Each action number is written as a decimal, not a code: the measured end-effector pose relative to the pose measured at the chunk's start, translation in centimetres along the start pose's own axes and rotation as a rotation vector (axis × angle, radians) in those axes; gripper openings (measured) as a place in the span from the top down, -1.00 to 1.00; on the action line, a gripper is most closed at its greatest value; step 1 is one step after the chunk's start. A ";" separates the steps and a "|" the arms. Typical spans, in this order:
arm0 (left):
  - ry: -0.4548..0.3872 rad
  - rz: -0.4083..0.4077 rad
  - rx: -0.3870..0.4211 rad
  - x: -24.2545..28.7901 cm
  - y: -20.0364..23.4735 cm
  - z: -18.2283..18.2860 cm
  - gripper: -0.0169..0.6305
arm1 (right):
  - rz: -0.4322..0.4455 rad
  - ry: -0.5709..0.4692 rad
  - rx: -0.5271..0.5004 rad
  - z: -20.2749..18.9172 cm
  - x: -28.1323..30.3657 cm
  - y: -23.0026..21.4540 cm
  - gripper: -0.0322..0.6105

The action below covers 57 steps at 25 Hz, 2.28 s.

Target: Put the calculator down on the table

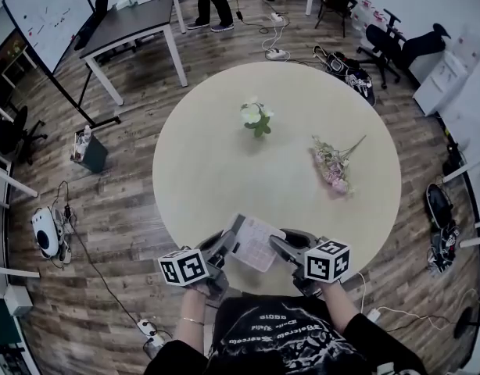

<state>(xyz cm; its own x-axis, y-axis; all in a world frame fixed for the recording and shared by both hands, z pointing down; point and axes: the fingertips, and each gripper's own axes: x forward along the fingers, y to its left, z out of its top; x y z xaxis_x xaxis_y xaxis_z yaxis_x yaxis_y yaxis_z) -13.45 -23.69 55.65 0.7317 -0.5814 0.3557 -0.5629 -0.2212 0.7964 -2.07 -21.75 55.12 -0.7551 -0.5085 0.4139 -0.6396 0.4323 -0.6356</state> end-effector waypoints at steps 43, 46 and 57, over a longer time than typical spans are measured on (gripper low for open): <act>-0.093 0.331 -0.021 14.4 12.9 13.2 0.68 | -0.092 0.331 -0.175 11.2 18.6 -16.9 0.37; -0.088 0.335 -0.015 14.6 13.0 13.1 0.68 | -0.113 0.346 -0.189 11.0 18.7 -17.3 0.36; -0.172 0.396 -0.033 14.7 12.3 13.6 -0.14 | -0.165 0.323 -0.209 11.3 18.5 -16.6 -0.07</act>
<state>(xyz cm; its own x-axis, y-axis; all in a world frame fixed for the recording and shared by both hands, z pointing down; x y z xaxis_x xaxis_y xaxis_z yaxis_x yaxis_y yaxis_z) -14.83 -45.65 64.06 0.3859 -0.7389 0.5524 -0.7727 0.0681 0.6311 -3.77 -46.73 65.98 -0.6252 -0.3379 0.7036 -0.7460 0.5236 -0.4114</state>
